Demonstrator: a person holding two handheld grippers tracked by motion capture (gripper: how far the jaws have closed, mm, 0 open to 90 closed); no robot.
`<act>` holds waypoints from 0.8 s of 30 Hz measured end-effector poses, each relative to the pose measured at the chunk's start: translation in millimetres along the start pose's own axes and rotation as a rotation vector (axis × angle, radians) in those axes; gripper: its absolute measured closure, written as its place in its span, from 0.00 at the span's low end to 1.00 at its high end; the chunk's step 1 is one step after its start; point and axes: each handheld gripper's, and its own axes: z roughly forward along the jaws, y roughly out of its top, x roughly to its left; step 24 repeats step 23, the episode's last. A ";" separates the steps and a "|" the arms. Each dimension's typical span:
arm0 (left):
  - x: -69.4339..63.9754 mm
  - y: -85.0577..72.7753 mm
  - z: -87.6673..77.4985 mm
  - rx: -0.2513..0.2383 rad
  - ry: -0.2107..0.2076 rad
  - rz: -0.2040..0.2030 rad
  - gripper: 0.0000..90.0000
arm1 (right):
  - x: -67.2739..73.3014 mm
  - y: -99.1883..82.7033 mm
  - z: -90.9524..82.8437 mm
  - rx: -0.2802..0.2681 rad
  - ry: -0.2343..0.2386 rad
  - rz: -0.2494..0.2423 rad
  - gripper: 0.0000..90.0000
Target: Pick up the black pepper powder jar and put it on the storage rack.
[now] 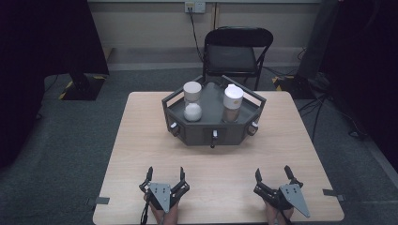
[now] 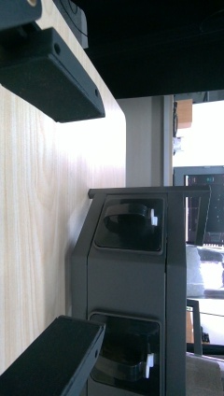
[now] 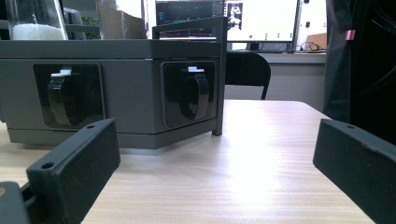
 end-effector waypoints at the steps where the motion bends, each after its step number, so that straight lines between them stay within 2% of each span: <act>1: 0.0 0.0 0.0 0.000 0.000 0.000 0.00 | 0.0 0.0 0.0 0.000 0.000 0.000 0.00; 19: -0.1 0.1 0.0 0.000 0.001 0.000 0.00 | 1.0 0.1 -0.1 0.000 -0.006 -0.001 0.00; 24: -2.5 0.1 0.2 0.000 0.014 0.000 0.00 | 1.0 0.1 0.0 0.001 -0.005 0.000 0.00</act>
